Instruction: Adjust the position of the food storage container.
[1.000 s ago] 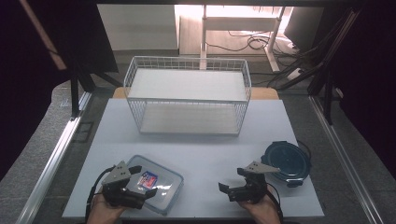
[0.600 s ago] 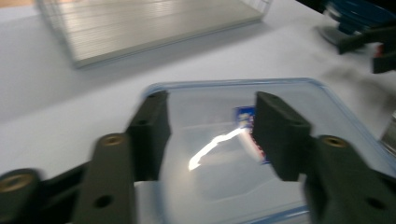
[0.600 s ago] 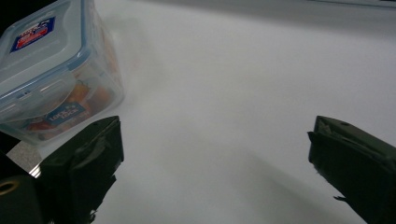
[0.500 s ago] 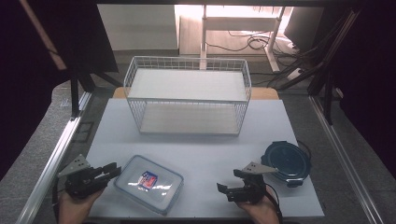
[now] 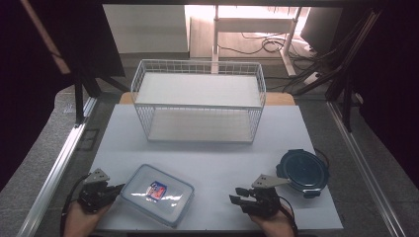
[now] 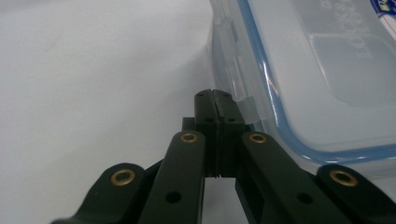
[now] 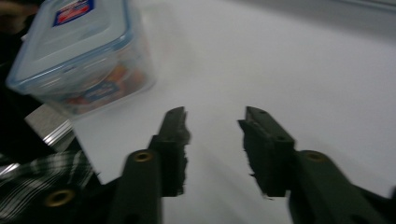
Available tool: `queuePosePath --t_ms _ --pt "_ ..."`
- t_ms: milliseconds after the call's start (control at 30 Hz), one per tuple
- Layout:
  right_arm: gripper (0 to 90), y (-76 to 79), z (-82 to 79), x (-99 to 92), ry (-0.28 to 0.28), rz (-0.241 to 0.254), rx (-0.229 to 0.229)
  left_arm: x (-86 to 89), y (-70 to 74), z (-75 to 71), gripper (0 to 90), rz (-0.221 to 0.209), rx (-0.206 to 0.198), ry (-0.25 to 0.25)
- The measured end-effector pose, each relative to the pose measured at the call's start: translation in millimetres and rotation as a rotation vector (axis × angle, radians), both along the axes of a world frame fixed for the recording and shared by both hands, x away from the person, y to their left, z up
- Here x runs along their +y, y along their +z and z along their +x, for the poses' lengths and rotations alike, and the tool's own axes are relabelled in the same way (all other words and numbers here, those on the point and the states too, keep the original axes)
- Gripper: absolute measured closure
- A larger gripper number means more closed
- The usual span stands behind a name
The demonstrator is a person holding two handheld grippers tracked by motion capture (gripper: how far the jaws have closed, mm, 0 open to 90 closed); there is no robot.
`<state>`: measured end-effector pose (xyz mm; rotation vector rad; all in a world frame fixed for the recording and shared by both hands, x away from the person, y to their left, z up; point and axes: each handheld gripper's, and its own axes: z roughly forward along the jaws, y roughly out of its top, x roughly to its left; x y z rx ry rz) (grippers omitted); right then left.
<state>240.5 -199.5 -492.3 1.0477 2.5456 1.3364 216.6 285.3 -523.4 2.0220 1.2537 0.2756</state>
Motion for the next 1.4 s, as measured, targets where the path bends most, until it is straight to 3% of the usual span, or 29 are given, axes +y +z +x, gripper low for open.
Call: queuePosePath --t_ms 267,400,567,767,900,967,1100,1133,1233,1400 --pt "88.3 -1.8 -14.5 28.9 0.129 -0.057 0.045 -14.3 -0.4 0.7 90.0 -0.032 0.015 -0.046" --pt "88.7 -2.9 -20.4 39.8 0.191 -0.046 0.079 -26.8 -0.9 2.8 90.0 -0.048 0.021 -0.085" --pt "88.6 -6.6 -29.6 55.3 0.289 -0.029 0.142 -35.5 -1.0 3.8 90.0 -0.056 0.022 -0.099" --pt "88.5 -10.8 -43.9 75.0 0.386 -0.052 0.154 -35.7 -1.7 4.4 90.0 -0.076 0.032 -0.103" --pt "88.4 -12.4 -43.9 78.1 0.347 -0.068 0.131 -37.4 -1.7 4.2 90.0 -0.088 0.036 -0.113" --pt "88.4 -12.9 -40.5 73.5 0.315 -0.065 0.135 -39.5 -1.1 4.0 90.0 -0.083 0.034 -0.12" --pt "88.4 -9.4 -33.4 61.9 0.253 -0.07 0.119 -43.7 0.1 3.3 90.0 -0.117 0.033 -0.144" --pt "88.4 -7.6 -27.6 53.6 0.21 -0.071 0.104 -47.4 0.4 3.3 90.0 -0.127 0.034 -0.154" --pt "88.5 -7.0 -18.8 42.1 0.155 -0.078 0.09 -56.5 0.1 4.0 90.0 -0.129 0.039 -0.171" --pt "88.6 -6.5 -10.9 31.1 0.102 -0.092 0.07 -67.8 0.4 5.9 90.0 -0.133 0.039 -0.17"
